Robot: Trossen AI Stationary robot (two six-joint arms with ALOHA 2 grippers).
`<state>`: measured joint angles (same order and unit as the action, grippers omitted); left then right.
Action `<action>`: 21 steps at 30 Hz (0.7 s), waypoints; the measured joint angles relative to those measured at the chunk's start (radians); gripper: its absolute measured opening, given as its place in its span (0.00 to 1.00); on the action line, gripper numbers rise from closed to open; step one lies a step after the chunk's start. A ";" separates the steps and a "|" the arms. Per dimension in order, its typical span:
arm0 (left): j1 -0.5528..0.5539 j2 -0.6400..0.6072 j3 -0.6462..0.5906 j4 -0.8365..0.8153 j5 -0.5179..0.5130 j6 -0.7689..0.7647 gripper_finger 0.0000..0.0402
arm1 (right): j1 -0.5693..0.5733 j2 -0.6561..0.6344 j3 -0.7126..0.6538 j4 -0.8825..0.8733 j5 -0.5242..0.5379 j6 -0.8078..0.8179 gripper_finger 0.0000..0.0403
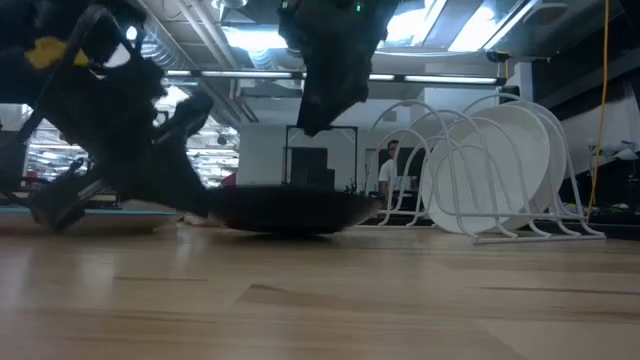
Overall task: Sort dishes
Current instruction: Put the brown plate into the white dish rack
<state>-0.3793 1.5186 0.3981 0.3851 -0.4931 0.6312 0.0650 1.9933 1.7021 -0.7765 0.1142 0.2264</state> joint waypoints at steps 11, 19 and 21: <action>-0.078 -0.003 0.000 0.155 -0.162 -0.185 0.01 | -0.007 -0.050 0.263 -0.275 -0.007 -0.230 0.41; -0.105 -0.005 0.001 0.210 -0.194 -0.301 0.00 | -0.006 -0.050 0.464 -0.462 0.082 -0.444 0.41; -0.108 -0.006 0.001 0.210 -0.213 -0.320 0.00 | -0.006 -0.050 0.472 -0.511 0.079 -0.480 0.41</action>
<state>-0.4873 1.5127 0.3988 0.5948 -0.7062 0.3111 0.0593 1.9434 2.1742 -1.2875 0.1934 -0.2533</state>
